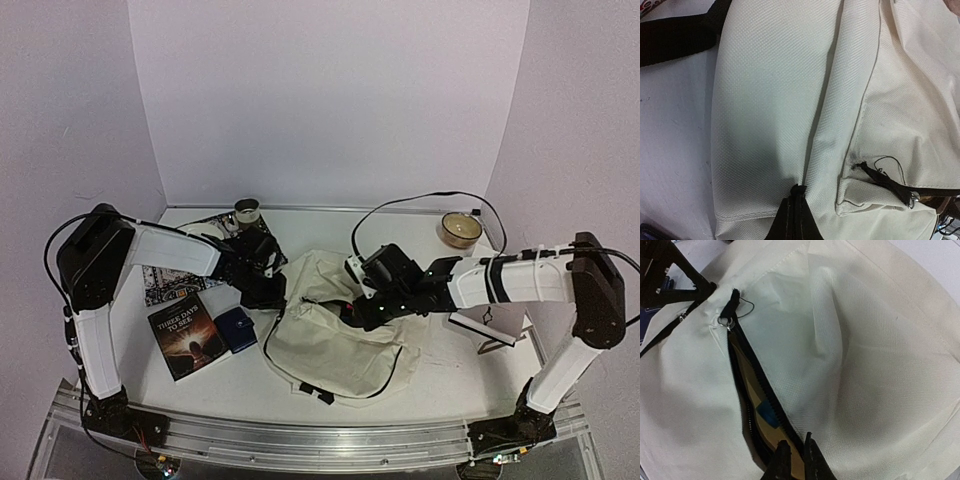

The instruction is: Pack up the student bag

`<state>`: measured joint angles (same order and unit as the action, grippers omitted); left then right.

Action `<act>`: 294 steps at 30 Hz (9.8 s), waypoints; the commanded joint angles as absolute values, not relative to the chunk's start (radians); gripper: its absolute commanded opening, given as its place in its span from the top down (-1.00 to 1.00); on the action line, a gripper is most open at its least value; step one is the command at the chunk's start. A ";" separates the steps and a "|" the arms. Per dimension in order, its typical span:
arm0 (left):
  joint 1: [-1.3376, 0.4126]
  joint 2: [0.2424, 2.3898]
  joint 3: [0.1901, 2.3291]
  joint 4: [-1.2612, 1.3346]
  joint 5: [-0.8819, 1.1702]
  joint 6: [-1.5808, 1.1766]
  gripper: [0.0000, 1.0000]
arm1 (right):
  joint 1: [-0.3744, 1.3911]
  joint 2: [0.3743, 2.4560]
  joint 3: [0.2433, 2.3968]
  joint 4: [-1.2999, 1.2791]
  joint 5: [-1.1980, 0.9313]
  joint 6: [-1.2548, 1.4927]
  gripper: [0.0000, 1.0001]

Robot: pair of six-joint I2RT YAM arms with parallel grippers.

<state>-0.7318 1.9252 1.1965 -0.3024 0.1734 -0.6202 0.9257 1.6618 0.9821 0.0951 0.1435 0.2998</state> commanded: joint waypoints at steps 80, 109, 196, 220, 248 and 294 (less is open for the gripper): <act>-0.743 2.025 1.155 -0.278 0.158 -0.642 0.52 | 0.918 2.022 1.621 -0.247 -0.046 0.221 0.35; -0.755 2.007 1.128 -0.276 0.129 -0.656 0.53 | 0.890 2.269 1.841 -0.354 0.009 0.225 0.86; -0.738 2.057 1.119 -0.300 0.072 -0.666 0.63 | 0.858 1.786 1.271 -0.075 0.018 0.370 1.00; -0.573 2.105 1.170 -0.312 0.111 -0.654 0.67 | 0.856 1.358 0.729 0.004 0.249 0.477 1.00; -0.565 2.022 1.147 -0.284 0.195 -0.672 0.68 | 0.735 1.512 0.786 0.058 0.296 0.521 1.00; -0.622 1.978 1.192 -0.195 0.294 -0.635 0.03 | 0.900 1.689 1.085 -0.009 0.069 0.404 -0.43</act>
